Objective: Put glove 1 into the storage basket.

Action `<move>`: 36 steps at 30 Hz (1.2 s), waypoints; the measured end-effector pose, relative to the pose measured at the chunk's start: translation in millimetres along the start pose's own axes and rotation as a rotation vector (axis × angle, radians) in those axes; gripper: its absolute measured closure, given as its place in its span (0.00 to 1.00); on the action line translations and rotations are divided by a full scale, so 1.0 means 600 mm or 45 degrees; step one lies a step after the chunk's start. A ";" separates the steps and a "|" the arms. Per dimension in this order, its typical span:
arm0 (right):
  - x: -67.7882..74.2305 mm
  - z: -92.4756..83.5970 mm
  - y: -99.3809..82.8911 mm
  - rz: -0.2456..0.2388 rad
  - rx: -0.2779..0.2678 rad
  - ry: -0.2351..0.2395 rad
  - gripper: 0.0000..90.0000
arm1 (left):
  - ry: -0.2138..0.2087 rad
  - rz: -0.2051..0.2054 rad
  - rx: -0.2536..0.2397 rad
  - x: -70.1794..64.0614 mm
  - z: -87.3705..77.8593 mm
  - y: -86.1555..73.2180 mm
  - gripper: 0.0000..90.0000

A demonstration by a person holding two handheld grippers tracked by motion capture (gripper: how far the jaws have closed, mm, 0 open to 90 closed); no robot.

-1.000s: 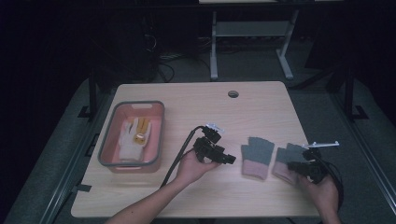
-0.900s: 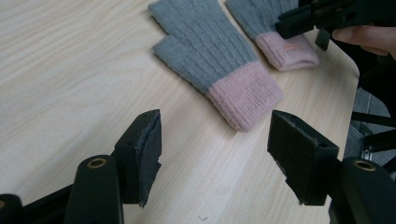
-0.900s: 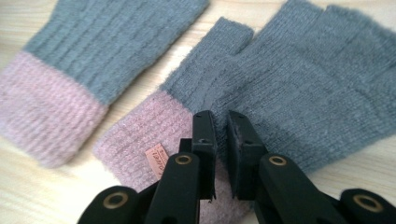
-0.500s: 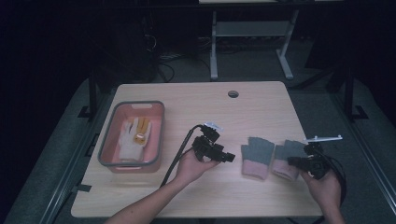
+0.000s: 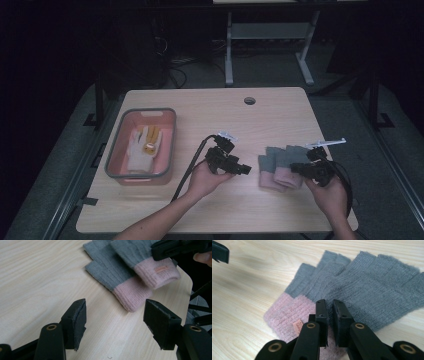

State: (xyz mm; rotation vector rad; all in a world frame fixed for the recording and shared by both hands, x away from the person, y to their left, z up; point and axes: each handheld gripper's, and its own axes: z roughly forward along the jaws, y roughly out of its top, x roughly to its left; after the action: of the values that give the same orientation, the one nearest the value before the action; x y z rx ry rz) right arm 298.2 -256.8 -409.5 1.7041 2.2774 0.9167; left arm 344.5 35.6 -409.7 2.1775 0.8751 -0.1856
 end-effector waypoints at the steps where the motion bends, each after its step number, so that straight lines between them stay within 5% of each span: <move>1: 0.002 0.003 0.002 -0.011 -0.005 0.005 0.93 | -0.001 -0.001 0.002 -0.001 0.001 0.000 0.39; 17: 0.036 0.053 0.024 -0.065 0.028 0.053 0.92 | -0.018 -0.031 0.022 -0.002 0.023 -0.004 0.39; 23: 0.027 0.065 0.017 -0.020 0.059 0.087 0.85 | -0.049 -0.067 0.020 -0.004 0.037 -0.003 0.39; 27: 0.015 0.055 0.014 0.006 0.031 0.110 0.70 | -0.067 -0.084 0.053 -0.005 0.051 0.001 0.39; 36: -0.020 0.040 0.007 0.104 -0.004 0.123 0.57 | -0.106 -0.168 0.050 -0.002 0.081 0.011 0.40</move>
State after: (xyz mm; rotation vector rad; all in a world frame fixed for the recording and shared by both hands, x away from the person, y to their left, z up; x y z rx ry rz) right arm 316.7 -258.3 -429.4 1.8009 2.2790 1.0395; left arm 354.3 -2.6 -439.1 2.1327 0.9749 -0.3588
